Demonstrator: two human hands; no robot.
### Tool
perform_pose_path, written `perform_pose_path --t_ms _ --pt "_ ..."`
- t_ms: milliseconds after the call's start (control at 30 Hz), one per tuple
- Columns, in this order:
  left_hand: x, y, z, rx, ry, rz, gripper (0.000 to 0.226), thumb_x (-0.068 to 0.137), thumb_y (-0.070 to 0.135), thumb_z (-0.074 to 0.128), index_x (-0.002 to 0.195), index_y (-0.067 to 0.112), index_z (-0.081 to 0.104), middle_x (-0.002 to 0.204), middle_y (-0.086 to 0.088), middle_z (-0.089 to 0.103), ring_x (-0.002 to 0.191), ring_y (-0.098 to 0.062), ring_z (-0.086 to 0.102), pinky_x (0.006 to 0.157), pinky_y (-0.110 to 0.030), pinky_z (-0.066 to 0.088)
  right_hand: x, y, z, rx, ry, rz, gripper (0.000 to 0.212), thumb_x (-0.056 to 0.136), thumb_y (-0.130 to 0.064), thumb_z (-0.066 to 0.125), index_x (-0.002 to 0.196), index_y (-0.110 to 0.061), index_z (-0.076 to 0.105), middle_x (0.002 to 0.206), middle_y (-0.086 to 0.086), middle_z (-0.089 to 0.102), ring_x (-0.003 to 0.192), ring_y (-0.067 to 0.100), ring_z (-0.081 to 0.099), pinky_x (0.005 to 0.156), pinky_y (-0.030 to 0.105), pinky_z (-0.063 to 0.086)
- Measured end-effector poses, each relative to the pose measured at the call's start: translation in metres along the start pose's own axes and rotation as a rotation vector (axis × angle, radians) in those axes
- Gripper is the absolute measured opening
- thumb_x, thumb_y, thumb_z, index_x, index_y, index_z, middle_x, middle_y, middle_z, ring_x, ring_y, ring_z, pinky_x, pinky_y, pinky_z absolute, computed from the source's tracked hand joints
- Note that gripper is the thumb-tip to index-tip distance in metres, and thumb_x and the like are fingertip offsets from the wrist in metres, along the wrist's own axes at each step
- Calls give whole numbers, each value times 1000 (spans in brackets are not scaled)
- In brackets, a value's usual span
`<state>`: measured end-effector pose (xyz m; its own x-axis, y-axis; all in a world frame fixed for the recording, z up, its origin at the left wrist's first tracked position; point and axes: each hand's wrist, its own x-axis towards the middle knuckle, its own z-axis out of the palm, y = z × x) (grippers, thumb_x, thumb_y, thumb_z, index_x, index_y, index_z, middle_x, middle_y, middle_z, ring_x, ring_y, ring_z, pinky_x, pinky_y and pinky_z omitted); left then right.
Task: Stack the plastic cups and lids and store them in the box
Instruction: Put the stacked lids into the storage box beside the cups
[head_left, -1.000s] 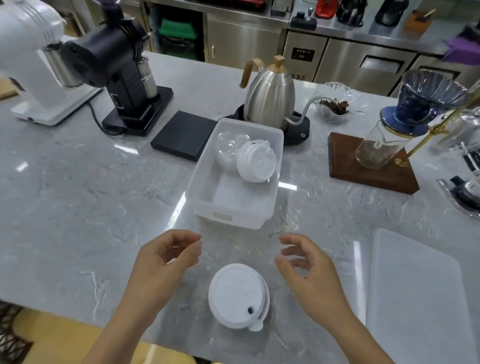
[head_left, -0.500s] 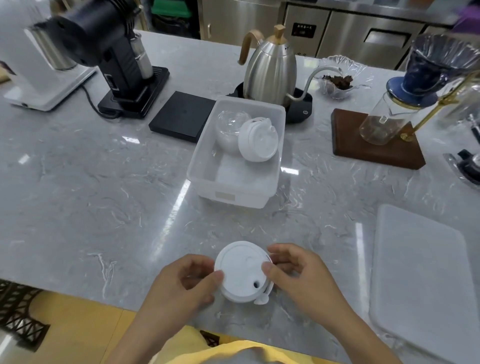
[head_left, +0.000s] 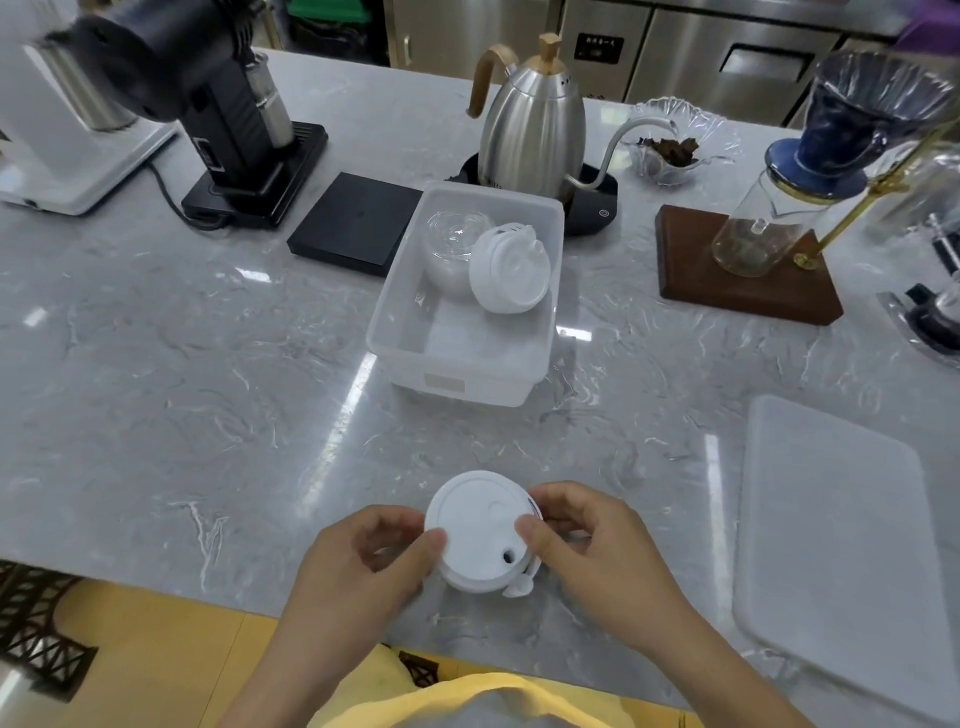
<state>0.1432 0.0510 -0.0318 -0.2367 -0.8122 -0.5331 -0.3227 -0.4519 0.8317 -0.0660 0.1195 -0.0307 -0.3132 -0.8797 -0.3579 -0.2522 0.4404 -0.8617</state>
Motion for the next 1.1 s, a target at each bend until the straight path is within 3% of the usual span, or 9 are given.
perform_pose_path --t_ms 233,500,567,733,867,967,1100 --pt "-1 -3 7 -205 75 -109 35 73 8 86 105 12 72 101 -10 77 95 -28 75 75 -43 64 -5 0 7 116 14 39 12 90 -21 69 102 -23 71 95 -13 77 90 -1 71 78 14 54" --pt "-6 2 15 -261 148 -44 64 45 26 95 104 15 71 98 -3 78 88 -17 77 89 -49 60 -14 -2 10 317 23 73 20 87 -8 70 106 -14 66 98 -3 76 89 1 72 75 14 54" --pt "-5 4 14 -271 140 -29 63 47 24 100 103 16 72 98 -2 78 88 -17 78 88 -51 60 -14 -5 8 373 13 80 23 86 -6 71 107 -14 65 98 -2 77 91 4 73 75 17 56" --pt "-5 12 12 -306 116 23 72 38 38 91 104 16 72 98 8 79 92 -19 78 88 -48 59 -11 -15 0 442 41 33 32 76 -12 77 107 -11 67 100 -1 78 93 12 74 75 20 57" --pt "-2 18 8 -318 88 72 72 37 39 90 103 16 73 100 2 80 93 -20 77 82 -40 59 -8 -23 -3 495 35 13 32 77 -4 77 107 -8 67 97 4 78 88 12 74 71 19 57" --pt "2 24 4 -330 94 140 62 37 36 89 95 19 76 97 -2 81 91 -18 77 70 -24 60 -4 -28 -4 545 15 -16 41 72 -10 84 109 -8 66 101 7 78 94 17 75 73 20 57" --pt "7 41 0 -307 109 280 46 46 37 89 88 25 79 95 -3 81 92 -18 76 72 -21 60 5 -44 -9 540 11 -108 42 70 -8 85 109 -7 68 105 4 77 98 16 74 78 18 56"
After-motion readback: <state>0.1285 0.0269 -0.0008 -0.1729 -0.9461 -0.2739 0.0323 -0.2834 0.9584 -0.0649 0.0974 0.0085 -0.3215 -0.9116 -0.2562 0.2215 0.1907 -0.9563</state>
